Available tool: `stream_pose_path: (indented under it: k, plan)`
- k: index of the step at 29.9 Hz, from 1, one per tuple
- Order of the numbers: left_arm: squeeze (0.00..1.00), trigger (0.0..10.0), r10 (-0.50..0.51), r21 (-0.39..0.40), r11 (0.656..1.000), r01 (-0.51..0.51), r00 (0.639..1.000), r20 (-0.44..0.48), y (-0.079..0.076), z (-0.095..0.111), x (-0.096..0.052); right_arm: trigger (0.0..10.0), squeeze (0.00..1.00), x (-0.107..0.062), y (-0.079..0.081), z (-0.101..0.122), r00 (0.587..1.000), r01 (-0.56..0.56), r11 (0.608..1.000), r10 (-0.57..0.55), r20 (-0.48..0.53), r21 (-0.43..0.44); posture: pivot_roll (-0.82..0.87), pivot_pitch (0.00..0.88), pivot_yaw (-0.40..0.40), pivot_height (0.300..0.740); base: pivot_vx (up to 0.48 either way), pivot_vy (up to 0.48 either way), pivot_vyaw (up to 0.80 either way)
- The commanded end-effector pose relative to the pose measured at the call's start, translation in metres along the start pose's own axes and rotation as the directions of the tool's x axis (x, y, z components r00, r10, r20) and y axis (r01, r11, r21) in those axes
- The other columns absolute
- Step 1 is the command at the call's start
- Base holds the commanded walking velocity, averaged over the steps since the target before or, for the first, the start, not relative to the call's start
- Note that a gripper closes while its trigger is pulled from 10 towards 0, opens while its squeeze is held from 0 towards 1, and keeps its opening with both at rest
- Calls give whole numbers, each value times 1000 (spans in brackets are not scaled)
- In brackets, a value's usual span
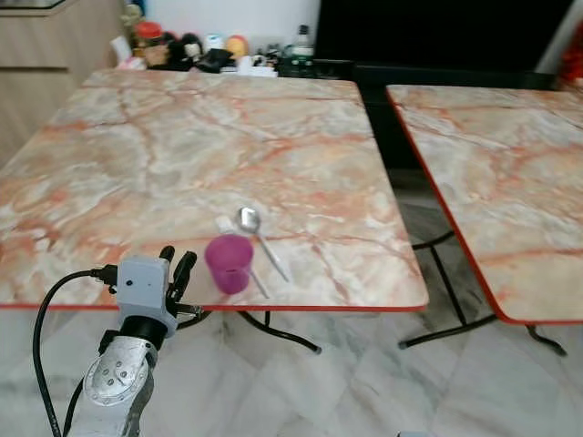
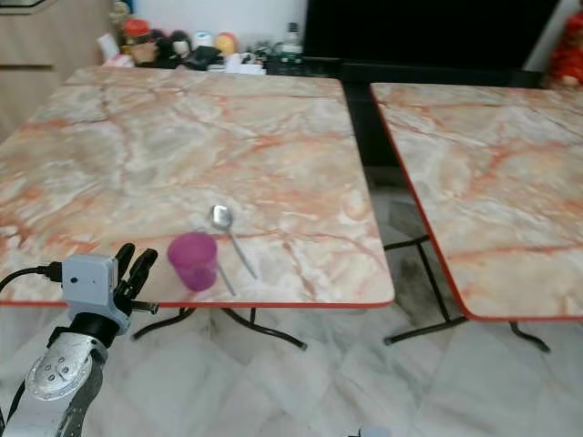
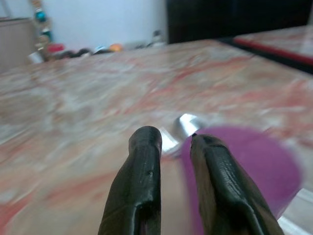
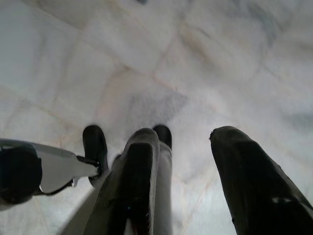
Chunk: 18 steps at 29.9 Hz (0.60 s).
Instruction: Setting the table
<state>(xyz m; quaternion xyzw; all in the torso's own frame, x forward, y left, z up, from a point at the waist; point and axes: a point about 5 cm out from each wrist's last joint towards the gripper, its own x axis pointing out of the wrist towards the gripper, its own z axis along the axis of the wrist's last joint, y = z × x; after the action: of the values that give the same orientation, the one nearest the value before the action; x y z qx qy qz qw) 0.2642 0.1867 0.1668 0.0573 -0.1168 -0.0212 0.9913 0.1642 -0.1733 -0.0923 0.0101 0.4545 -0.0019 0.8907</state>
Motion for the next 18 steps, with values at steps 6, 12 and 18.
stream_pose_path:
  k: [6,12,18]
  plan:
    - [0,10000,44,-30,999,-42,997,67,6,17,5,10000,0,-1,-2,-6,1000,5,1000,-5,-22,6,158,147,-39,740,0,0,-324]
    - [0,10000,79,-110,992,-69,993,85,11,30,13,10000,0,-1,-2,-6,1000,4,1000,-4,-23,2,158,148,-39,740,0,0,0]
    - [906,10000,-41,-193,980,39,999,-8,4,27,17,10000,0,-1,-2,-6,1000,3,1000,-3,-24,1,161,149,-39,740,0,0,0]
